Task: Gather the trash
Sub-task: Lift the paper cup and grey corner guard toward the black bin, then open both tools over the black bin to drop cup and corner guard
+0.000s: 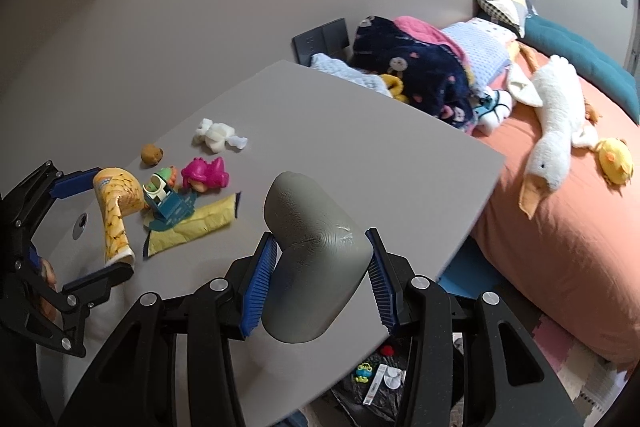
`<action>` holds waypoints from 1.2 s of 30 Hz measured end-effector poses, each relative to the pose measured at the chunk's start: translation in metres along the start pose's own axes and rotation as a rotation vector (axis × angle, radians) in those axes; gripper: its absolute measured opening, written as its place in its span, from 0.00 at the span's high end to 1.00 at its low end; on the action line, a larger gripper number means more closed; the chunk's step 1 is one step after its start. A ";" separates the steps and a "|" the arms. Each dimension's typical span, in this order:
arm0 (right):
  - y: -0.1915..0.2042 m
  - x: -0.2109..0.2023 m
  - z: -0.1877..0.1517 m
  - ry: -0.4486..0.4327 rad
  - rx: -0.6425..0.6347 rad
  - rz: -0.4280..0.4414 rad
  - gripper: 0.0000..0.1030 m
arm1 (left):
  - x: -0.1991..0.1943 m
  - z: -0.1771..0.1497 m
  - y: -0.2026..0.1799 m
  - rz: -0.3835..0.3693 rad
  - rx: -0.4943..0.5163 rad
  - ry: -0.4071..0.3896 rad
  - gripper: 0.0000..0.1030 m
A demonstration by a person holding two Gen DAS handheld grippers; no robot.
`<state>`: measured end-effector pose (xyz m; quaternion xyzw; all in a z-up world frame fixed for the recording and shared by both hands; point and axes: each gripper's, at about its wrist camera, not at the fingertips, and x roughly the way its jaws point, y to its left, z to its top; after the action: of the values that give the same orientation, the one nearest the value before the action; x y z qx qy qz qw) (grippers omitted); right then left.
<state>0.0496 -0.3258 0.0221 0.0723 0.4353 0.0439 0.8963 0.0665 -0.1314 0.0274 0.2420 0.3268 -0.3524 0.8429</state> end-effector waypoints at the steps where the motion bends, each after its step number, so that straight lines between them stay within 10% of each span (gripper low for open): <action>1: -0.003 -0.003 -0.002 -0.001 0.004 -0.003 0.54 | 0.001 0.002 -0.005 -0.009 0.007 -0.002 0.10; 36: -0.135 -0.092 -0.099 0.022 0.227 -0.194 0.54 | 0.028 0.042 -0.180 -0.377 0.294 -0.019 0.09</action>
<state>-0.0829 -0.4625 0.0105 0.1302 0.4524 -0.0916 0.8775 -0.0373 -0.2847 0.0036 0.2933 0.3033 -0.5497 0.7210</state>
